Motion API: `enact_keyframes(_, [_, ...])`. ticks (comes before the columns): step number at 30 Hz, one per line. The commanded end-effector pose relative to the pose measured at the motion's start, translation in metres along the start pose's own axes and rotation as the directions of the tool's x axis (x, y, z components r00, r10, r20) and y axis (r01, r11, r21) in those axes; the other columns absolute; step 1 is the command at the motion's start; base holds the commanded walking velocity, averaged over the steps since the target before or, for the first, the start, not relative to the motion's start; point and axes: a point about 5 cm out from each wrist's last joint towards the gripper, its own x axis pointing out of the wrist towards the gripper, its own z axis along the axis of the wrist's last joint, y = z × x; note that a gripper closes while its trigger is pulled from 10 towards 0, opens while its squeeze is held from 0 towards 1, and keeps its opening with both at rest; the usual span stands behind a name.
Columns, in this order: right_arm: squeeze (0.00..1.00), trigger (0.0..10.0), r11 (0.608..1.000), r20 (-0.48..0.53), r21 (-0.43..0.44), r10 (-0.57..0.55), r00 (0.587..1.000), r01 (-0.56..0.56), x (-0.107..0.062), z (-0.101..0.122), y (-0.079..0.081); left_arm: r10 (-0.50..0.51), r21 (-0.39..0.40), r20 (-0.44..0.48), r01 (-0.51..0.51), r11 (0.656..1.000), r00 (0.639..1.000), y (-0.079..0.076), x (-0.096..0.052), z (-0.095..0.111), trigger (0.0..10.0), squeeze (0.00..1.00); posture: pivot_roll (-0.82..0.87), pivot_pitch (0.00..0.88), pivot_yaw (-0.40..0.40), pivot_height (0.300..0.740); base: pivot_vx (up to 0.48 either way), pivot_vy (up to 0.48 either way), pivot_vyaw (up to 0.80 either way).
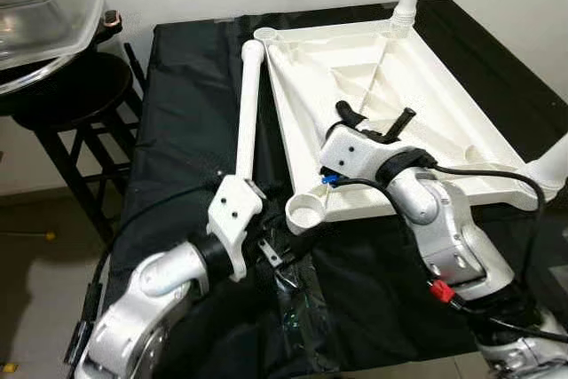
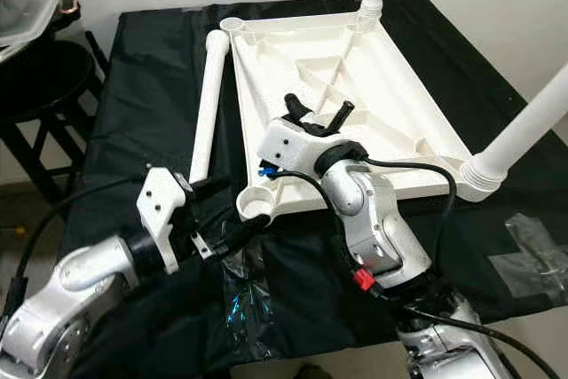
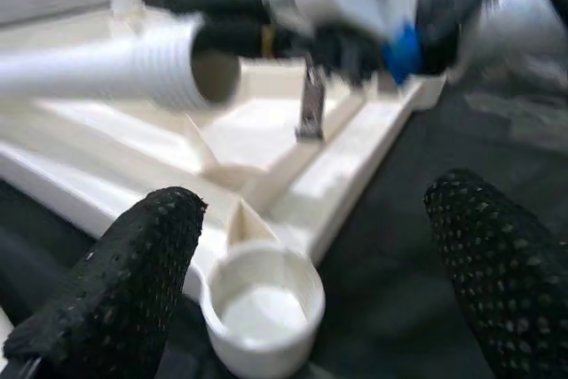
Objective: Building children table
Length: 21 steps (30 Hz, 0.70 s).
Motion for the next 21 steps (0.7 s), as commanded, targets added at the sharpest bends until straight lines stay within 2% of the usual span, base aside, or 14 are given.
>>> enact_keyframes(1, [0.0, 0.0, 0.999, 0.015, 0.007, -0.041, 0.999, 0.041, -0.003, 0.004, -0.006, -0.011, -0.014, 0.012, 0.011, 1.0, 1.0, 0.001, -0.001, 0.004, 10.0, 0.0, -0.05, 0.196, 0.028, 0.74, 0.0, 0.0, 0.0])
enact_keyframes(3, [0.0, 0.0, 0.999, 0.017, 0.019, -0.05, 0.999, 0.049, -0.003, 0.005, -0.009, -0.01, -0.016, 0.031, 0.011, 1.0, 0.999, 0.005, 0.0, 0.009, 10.0, 0.0, -0.04, 0.191, 0.03, 0.74, 0.0, 0.0, 0.0])
enact_keyframes(7, [0.0, 0.0, 0.992, 0.045, 0.048, -0.116, 0.992, 0.114, -0.002, 0.011, -0.025, -0.001, -0.028, 0.09, 0.004, 1.0, 0.996, 0.015, 0.004, 0.024, 10.0, 0.0, -0.05, 0.185, 0.03, 0.74, 0.0, 0.0, 0.0])
enact_keyframes(8, [0.0, 0.0, 0.988, 0.069, 0.049, -0.15, 0.986, 0.147, -0.002, 0.013, -0.033, 0.011, -0.066, 0.121, -0.003, 0.998, 0.993, 0.02, 0.007, 0.029, 10.0, 0.0, -0.05, 0.184, 0.029, 0.74, 0.0, 0.0, 0.0])
enact_keyframes(9, [0.0, 0.0, 0.988, 0.069, 0.049, -0.15, 0.986, 0.147, -0.002, 0.013, -0.033, 0.011, -0.066, 0.121, -0.003, 0.998, 0.993, 0.02, 0.007, 0.029, 10.0, 0.0, -0.05, 0.184, 0.029, 0.74, 0.0, 0.0, 0.0])
enact_keyframes(11, [0.0, 0.0, 0.981, 0.111, 0.041, -0.193, 0.975, 0.19, -0.003, 0.015, -0.043, 0.035, -0.14, 0.164, -0.012, 0.99, 0.986, 0.026, 0.012, 0.035, 10.0, 0.0, -0.05, 0.181, 0.027, 0.74, 0.0, 0.0, 0.0])
enact_keyframes(14, [0.0, 0.0, 0.977, 0.136, 0.022, -0.211, 0.968, 0.21, -0.005, 0.015, -0.047, 0.054, -0.204, 0.186, -0.015, 0.979, 0.981, 0.032, 0.017, 0.038, 10.0, 0.0, -0.05, 0.18, 0.027, 0.74, 0.0, 0.0, 0.0])
enact_keyframes(16, [0.0, 0.0, 0.977, 0.171, -0.027, -0.202, 0.964, 0.21, -0.008, 0.014, -0.047, 0.098, -0.331, 0.202, -0.026, 0.943, 0.974, 0.042, 0.025, 0.04, 10.0, 0.0, -0.06, 0.177, 0.028, 0.74, 0.0, 0.0, 0.0])
enact_keyframes(17, [0.0, 0.0, 0.976, 0.203, -0.072, -0.187, 0.961, 0.205, -0.011, 0.014, -0.045, 0.133, -0.446, 0.227, -0.018, 0.895, 0.965, 0.05, 0.03, 0.043, 10.0, 0.0, -0.06, 0.177, 0.029, 0.74, 0.0, 0.0, 0.0])
enact_keyframes(18, [0.0, 0.0, 0.976, 0.203, -0.072, -0.187, 0.961, 0.205, -0.011, 0.014, -0.045, 0.133, -0.446, 0.227, -0.018, 0.895, 0.965, 0.05, 0.03, 0.043, 10.0, 0.0, -0.06, 0.177, 0.029, 0.74, 0.0, 0.0, 0.0])
enact_keyframes(20, [0.0, 0.0, 0.973, 0.248, -0.132, -0.155, 0.956, 0.192, -0.015, 0.014, -0.041, 0.177, -0.587, 0.254, 0.006, 0.81, 0.951, 0.063, 0.036, 0.047, 10.0, 0.0, -0.06, 0.175, 0.029, 0.74, 0.0, 0.0, 0.0])
enact_keyframes(21, [0.0, 0.0, 0.973, 0.248, -0.132, -0.155, 0.956, 0.192, -0.015, 0.014, -0.041, 0.177, -0.587, 0.254, 0.006, 0.81, 0.951, 0.063, 0.036, 0.047, 10.0, 0.0, -0.06, 0.175, 0.029, 0.74, 0.0, 0.0, 0.0])
